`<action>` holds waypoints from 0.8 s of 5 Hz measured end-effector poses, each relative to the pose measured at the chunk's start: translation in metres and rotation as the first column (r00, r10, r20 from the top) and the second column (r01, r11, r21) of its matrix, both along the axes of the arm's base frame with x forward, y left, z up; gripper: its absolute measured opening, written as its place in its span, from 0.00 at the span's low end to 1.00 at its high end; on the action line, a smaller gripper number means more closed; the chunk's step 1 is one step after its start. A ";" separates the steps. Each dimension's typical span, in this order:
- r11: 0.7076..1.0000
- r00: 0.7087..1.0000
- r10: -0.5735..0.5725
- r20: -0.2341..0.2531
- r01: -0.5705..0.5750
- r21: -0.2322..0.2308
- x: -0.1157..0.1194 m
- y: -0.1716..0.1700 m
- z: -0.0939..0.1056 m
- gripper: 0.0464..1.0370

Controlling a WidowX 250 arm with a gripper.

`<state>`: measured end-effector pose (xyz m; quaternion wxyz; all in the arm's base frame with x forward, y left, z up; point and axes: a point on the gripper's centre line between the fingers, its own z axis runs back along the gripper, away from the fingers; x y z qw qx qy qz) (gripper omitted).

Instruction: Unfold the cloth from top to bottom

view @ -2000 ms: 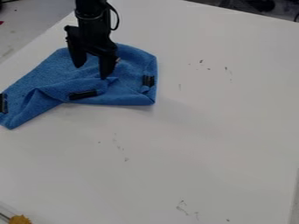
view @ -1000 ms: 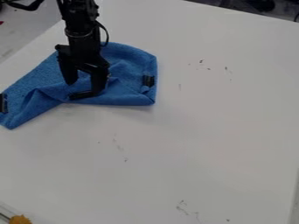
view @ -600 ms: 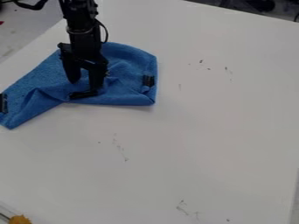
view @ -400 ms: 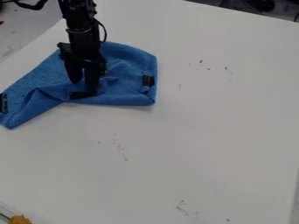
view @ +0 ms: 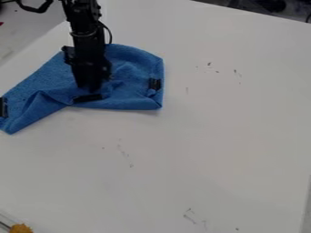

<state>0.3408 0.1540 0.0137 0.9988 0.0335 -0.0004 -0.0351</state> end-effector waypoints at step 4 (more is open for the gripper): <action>1.000 0.999 -0.015 0.031 0.015 0.001 0.004 0.003 0.000 0.23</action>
